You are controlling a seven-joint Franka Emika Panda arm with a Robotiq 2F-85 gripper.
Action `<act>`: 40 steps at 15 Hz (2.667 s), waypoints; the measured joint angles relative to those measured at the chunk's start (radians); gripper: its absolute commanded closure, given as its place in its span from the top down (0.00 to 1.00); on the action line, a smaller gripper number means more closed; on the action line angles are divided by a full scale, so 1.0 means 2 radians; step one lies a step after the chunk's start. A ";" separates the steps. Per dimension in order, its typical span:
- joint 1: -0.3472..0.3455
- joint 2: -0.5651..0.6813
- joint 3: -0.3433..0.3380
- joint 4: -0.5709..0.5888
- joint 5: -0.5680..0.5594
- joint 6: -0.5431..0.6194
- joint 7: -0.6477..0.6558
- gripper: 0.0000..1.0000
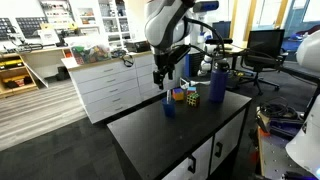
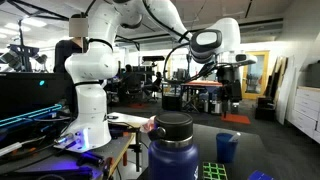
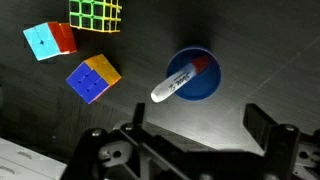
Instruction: Take the red marker out of the blue cup
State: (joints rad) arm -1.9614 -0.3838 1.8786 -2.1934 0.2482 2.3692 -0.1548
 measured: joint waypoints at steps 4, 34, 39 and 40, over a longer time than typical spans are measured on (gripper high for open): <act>0.000 0.000 0.000 0.000 0.000 0.000 0.000 1.00; -0.017 0.000 -0.007 0.000 0.014 0.000 0.000 1.00; -0.041 -0.005 0.001 0.000 0.042 -0.001 0.001 1.00; -0.044 -0.007 0.003 0.000 0.047 -0.001 0.001 1.00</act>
State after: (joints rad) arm -2.0494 -0.3972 1.8844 -2.1943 0.3415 2.3663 -0.1533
